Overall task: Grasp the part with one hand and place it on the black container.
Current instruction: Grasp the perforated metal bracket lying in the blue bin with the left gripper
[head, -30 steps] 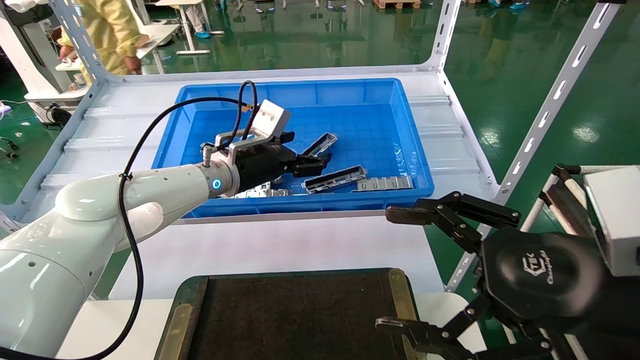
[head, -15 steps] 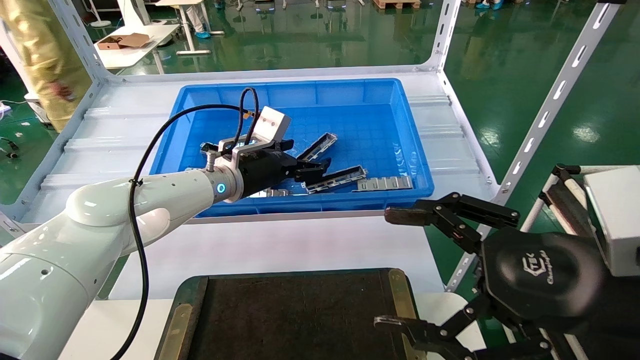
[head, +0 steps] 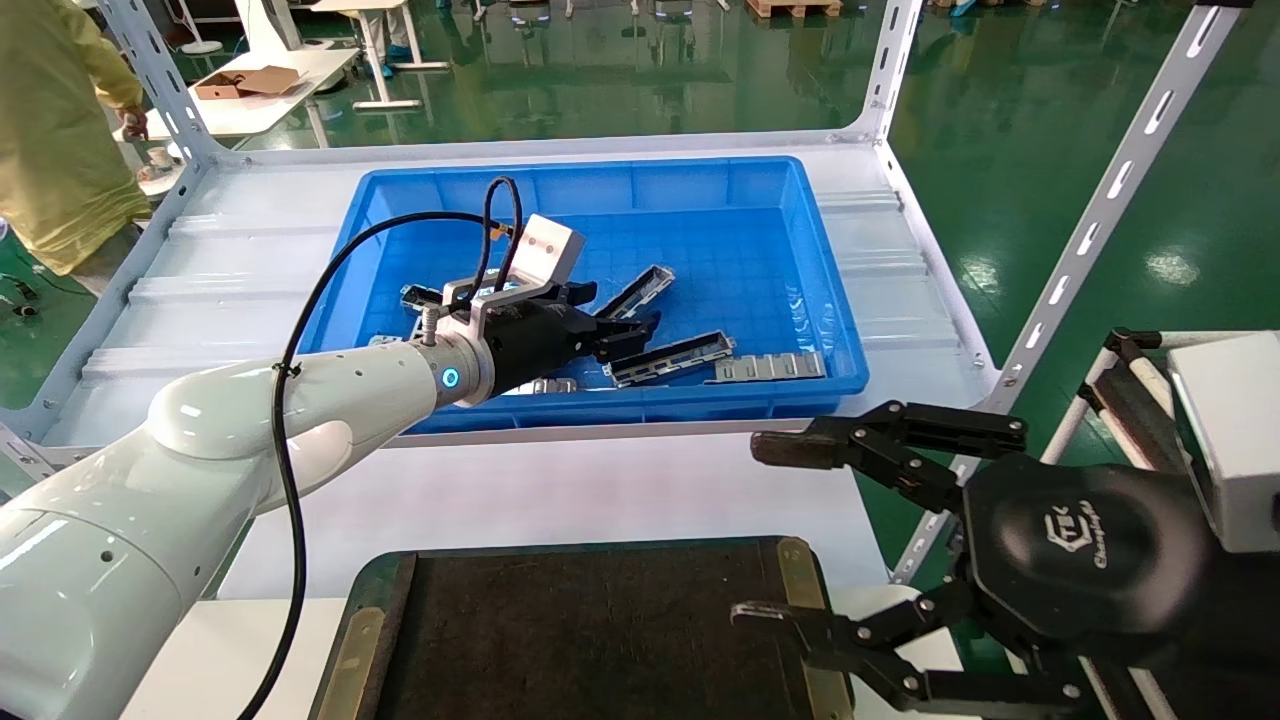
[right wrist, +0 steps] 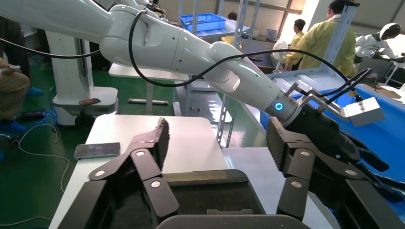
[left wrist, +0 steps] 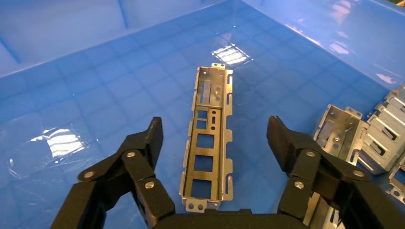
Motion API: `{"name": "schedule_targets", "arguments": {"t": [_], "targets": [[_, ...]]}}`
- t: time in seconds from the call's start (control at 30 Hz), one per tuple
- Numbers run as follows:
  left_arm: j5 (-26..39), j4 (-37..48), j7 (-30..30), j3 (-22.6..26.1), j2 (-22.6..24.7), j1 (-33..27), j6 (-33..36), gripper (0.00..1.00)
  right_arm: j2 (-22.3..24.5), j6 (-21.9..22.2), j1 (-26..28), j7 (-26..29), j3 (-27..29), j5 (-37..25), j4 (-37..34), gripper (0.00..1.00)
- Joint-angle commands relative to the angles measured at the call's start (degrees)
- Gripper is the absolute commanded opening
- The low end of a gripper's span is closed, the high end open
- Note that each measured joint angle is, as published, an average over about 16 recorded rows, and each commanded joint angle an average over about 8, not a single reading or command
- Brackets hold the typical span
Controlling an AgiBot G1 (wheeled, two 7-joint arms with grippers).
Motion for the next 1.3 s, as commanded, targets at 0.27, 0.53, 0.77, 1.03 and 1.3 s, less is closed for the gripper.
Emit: {"name": "schedule_targets", "arguments": {"t": [0.27,0.53,0.77,1.03,1.3], "targets": [[-2.8,-0.3,0.1,3.3,-0.1,0.1,-1.0,0.00,0.0,0.0,0.0,0.0,0.0,0.0,0.0,0.00],[-5.2,-0.2,0.6,5.2,-0.3,0.0,-1.4,0.00,0.0,0.0,0.0,0.0,0.0,0.0,0.0,0.00],[-7.2,0.1,1.5,6.2,-0.4,-0.2,-1.5,0.00,0.0,0.0,0.0,0.0,0.0,0.0,0.0,0.00],[-10.9,0.2,4.0,5.4,-1.0,-1.7,0.9,0.00,0.0,0.0,0.0,0.0,0.0,0.0,0.0,0.00],[-15.1,0.3,10.0,2.2,-3.6,-4.7,10.3,0.00,0.0,0.0,0.0,0.0,0.0,0.0,0.0,0.00]]}}
